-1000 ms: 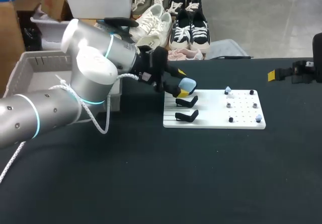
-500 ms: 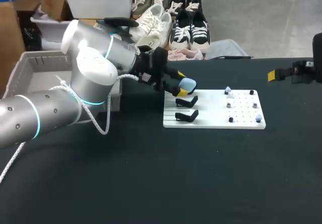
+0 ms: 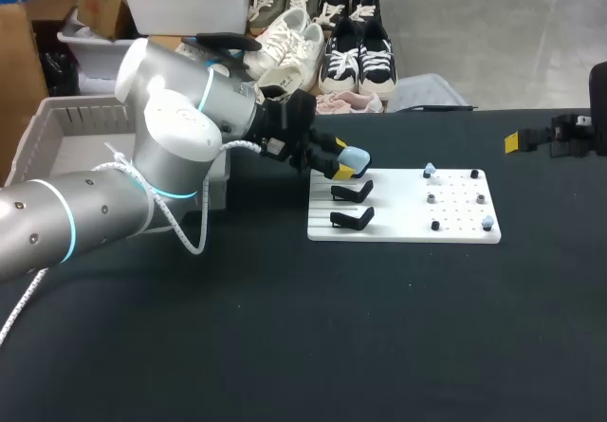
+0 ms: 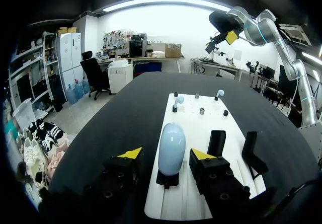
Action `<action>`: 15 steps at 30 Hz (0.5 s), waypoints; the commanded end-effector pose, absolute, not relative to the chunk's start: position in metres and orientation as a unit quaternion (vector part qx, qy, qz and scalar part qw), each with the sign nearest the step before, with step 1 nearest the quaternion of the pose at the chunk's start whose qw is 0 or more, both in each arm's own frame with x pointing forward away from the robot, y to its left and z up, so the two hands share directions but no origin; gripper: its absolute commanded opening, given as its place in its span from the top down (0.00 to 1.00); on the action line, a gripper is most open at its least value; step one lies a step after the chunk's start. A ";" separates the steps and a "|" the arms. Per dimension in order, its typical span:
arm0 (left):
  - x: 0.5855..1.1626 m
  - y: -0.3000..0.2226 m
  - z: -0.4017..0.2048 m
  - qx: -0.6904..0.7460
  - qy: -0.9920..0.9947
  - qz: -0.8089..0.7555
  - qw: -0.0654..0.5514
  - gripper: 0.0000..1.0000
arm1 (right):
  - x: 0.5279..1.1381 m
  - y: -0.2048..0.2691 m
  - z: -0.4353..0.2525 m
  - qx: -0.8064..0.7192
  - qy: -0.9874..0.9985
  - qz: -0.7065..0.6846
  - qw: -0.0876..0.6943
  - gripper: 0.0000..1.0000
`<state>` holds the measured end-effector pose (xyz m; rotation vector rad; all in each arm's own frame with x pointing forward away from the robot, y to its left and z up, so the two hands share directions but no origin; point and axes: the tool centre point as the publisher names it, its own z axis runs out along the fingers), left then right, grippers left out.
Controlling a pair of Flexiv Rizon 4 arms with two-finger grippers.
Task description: Pick up each earbud case from the left stands, insert the matching earbuds, close the lid, and place the case in the box.
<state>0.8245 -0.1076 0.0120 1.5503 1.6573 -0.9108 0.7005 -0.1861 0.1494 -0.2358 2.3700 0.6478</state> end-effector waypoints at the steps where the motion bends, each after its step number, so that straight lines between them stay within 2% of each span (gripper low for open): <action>1: 0.828 -0.108 0.010 0.596 0.637 -0.352 0.339 0.44 | 0.701 -0.186 0.149 -0.091 0.906 0.248 0.330 0.00; 15: 0.827 -0.111 0.010 0.599 0.636 -0.351 0.337 0.53 | 0.701 -0.186 0.149 -0.091 0.906 0.248 0.330 0.00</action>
